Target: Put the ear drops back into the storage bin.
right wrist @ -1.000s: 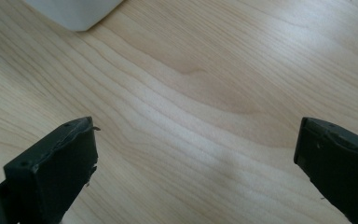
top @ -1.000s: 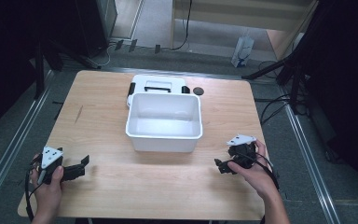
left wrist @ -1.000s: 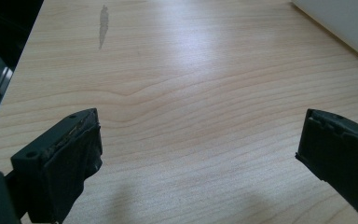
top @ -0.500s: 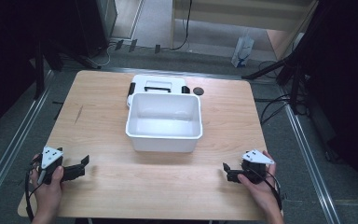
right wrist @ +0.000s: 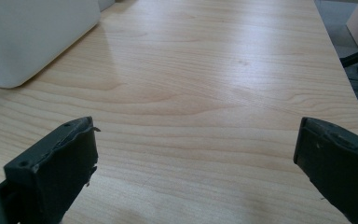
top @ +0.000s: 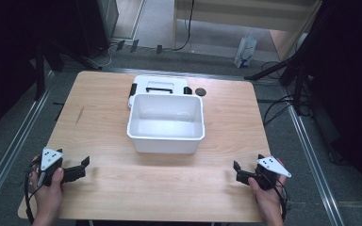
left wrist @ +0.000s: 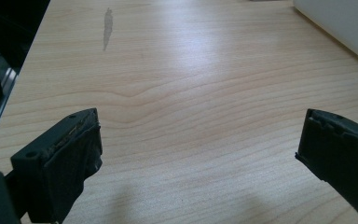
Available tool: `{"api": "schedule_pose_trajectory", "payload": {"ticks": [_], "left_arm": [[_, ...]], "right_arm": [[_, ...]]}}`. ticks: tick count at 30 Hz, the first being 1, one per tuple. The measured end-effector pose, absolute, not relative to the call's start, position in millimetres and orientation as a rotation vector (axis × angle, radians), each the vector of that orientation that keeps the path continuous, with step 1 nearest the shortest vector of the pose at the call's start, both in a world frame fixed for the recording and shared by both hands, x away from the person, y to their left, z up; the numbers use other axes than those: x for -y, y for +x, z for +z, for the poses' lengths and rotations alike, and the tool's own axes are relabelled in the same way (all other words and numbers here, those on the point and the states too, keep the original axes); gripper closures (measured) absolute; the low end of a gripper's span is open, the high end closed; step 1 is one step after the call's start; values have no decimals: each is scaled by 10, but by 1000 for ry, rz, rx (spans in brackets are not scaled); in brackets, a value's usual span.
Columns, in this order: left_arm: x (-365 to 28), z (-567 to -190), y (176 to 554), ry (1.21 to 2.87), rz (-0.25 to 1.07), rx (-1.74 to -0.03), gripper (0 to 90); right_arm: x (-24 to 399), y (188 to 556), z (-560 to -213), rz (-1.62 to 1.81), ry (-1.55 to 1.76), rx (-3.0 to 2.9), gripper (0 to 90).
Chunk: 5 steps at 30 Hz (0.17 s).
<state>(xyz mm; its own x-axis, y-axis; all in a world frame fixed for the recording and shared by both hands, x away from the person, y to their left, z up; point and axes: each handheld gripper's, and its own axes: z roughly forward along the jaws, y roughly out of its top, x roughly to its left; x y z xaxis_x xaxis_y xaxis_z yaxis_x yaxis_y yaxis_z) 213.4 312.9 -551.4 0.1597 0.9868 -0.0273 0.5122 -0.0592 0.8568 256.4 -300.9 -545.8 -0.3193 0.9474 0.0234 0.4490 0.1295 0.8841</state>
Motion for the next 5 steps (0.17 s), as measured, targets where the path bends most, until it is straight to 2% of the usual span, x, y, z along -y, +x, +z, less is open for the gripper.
{"api": "schedule_pose_trajectory", "payload": {"ticks": [5], "left_arm": [[-3128,-5512,2130,1662,805,-1476,4]], "right_arm": [[3017,2572,-5459,1141,1358,-1855,0]]}}
